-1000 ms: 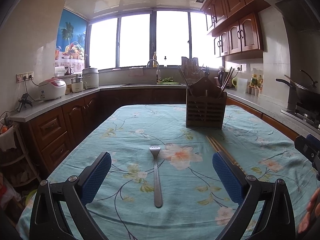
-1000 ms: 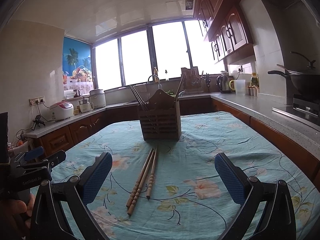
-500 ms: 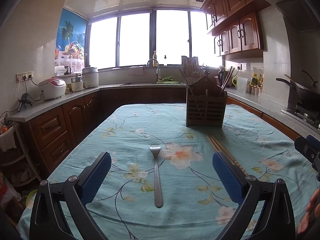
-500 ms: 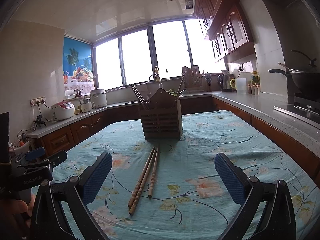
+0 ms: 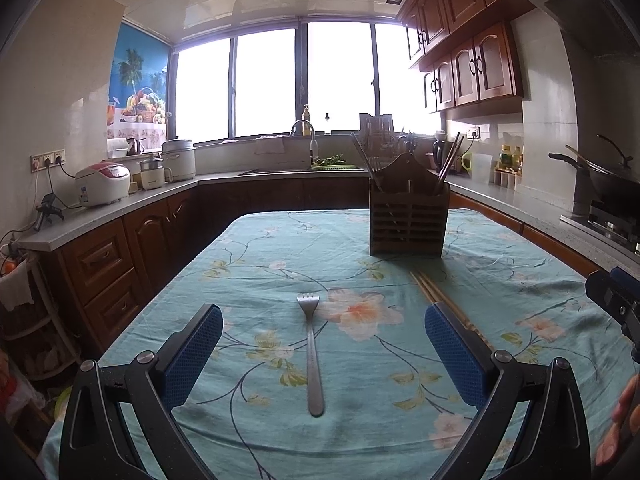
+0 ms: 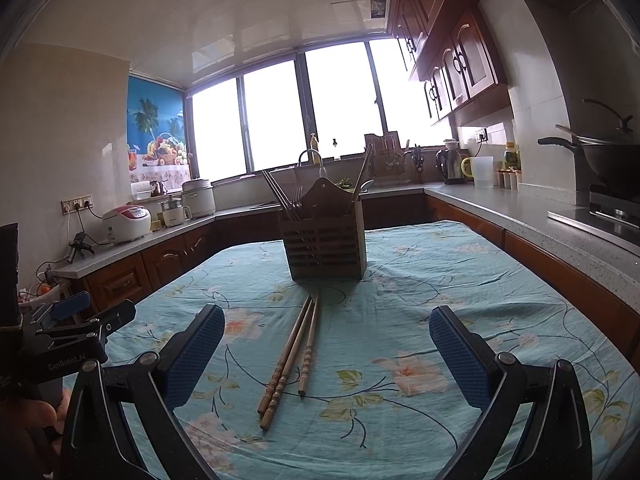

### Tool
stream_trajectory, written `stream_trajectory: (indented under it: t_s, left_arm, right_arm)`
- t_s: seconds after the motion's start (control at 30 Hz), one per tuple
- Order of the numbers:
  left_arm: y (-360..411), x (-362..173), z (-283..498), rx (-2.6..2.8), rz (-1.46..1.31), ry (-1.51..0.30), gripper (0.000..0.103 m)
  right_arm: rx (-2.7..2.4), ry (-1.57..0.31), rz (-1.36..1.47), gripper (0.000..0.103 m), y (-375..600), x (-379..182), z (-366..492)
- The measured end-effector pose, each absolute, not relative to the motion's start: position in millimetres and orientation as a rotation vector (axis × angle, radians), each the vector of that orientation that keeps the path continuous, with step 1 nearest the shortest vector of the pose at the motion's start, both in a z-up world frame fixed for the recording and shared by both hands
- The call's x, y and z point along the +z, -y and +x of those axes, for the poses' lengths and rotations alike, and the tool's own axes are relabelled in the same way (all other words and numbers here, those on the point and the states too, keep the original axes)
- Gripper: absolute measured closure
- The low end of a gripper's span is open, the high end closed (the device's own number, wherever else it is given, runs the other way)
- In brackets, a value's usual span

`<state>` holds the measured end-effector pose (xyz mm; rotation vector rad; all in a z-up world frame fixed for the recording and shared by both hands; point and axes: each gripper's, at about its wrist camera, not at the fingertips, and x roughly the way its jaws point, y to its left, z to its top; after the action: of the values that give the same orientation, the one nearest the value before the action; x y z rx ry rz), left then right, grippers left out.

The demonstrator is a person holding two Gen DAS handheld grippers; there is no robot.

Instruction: Organize utensils

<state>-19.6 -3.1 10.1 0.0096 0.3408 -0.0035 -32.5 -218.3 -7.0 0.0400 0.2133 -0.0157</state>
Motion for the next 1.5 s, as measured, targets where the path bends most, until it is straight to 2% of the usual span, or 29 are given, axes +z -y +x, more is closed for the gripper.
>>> stream_trajectory:
  t_s: [1.5]
  left_arm:
    - [19, 15, -23, -0.008, 0.023, -0.352, 0.001]
  right_arm:
    - [0.014, -0.212, 0.052, 0.0, 209, 0, -34]
